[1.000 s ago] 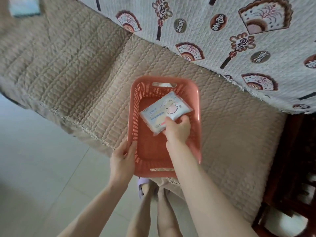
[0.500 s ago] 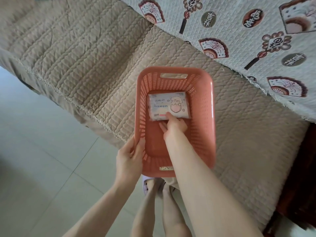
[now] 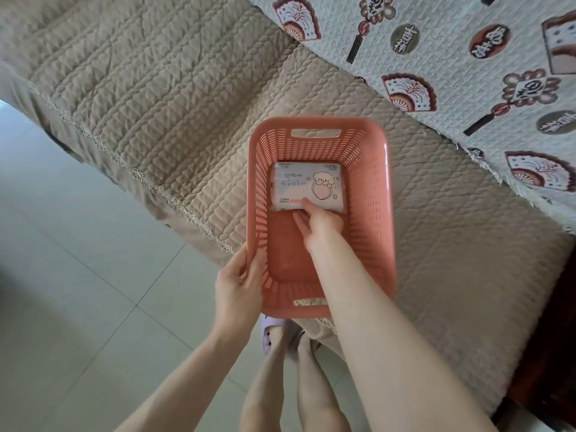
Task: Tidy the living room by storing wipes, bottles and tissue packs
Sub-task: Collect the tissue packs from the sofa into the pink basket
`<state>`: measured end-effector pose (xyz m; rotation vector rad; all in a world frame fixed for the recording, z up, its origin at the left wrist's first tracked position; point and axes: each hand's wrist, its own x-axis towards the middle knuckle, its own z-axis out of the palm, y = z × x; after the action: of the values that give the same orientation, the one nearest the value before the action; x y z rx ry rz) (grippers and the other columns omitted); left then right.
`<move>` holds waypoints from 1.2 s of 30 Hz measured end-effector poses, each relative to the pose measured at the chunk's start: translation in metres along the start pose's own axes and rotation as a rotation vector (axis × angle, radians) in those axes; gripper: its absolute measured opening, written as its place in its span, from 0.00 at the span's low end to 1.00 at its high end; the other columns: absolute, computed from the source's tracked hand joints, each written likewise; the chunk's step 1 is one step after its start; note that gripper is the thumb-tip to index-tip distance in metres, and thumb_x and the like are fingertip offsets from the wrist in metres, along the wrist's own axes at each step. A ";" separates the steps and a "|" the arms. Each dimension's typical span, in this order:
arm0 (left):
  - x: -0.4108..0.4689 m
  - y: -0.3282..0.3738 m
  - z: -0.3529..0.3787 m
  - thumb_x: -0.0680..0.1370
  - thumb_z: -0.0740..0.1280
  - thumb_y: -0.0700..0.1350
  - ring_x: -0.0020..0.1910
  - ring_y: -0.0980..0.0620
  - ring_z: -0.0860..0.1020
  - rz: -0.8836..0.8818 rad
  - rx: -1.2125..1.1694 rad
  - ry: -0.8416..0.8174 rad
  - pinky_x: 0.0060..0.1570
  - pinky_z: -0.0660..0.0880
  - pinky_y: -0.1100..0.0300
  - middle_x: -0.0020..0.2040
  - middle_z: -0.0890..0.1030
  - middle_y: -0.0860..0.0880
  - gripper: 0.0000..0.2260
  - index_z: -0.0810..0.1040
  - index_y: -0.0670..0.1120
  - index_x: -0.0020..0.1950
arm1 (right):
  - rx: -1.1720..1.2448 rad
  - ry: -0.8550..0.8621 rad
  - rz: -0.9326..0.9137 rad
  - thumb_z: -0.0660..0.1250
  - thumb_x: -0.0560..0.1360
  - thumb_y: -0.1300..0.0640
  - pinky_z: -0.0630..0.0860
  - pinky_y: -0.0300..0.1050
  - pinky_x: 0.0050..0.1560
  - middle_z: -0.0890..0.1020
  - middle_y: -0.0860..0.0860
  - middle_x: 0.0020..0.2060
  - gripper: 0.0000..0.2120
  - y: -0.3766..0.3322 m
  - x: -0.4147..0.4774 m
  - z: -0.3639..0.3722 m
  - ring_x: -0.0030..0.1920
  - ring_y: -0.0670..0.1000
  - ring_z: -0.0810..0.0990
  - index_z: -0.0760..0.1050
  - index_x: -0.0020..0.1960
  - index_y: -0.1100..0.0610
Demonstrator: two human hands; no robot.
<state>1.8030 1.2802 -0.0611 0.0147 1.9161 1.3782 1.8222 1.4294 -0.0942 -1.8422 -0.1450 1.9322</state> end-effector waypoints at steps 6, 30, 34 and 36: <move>0.012 0.000 -0.011 0.80 0.65 0.43 0.35 0.56 0.74 -0.054 -0.008 0.069 0.35 0.73 0.62 0.34 0.79 0.54 0.11 0.82 0.53 0.40 | -0.383 0.007 -0.072 0.73 0.72 0.63 0.80 0.53 0.55 0.79 0.62 0.57 0.11 0.005 -0.010 -0.002 0.59 0.60 0.79 0.76 0.53 0.63; 0.069 -0.005 -0.027 0.81 0.63 0.43 0.44 0.49 0.74 -0.087 -0.070 0.354 0.47 0.71 0.51 0.44 0.78 0.44 0.06 0.79 0.46 0.46 | -1.037 -0.078 -0.487 0.73 0.72 0.52 0.71 0.38 0.47 0.76 0.51 0.60 0.25 -0.096 0.114 -0.042 0.55 0.49 0.75 0.71 0.67 0.54; 0.076 -0.006 -0.023 0.80 0.63 0.42 0.44 0.48 0.73 -0.086 -0.058 0.387 0.46 0.71 0.52 0.43 0.77 0.43 0.08 0.80 0.48 0.43 | -1.241 -0.058 -0.530 0.75 0.70 0.52 0.65 0.52 0.70 0.72 0.56 0.67 0.32 -0.105 0.149 -0.039 0.68 0.55 0.70 0.68 0.70 0.56; 0.078 -0.006 -0.023 0.81 0.63 0.43 0.44 0.48 0.75 -0.085 -0.067 0.399 0.45 0.74 0.54 0.44 0.79 0.44 0.08 0.81 0.49 0.45 | -1.324 -0.005 -0.574 0.76 0.69 0.51 0.62 0.54 0.71 0.70 0.60 0.68 0.34 -0.107 0.162 -0.035 0.69 0.58 0.68 0.67 0.71 0.56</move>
<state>1.7367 1.2916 -0.1075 -0.3965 2.1606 1.4685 1.8848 1.5805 -0.2051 -2.0355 -2.0816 1.4142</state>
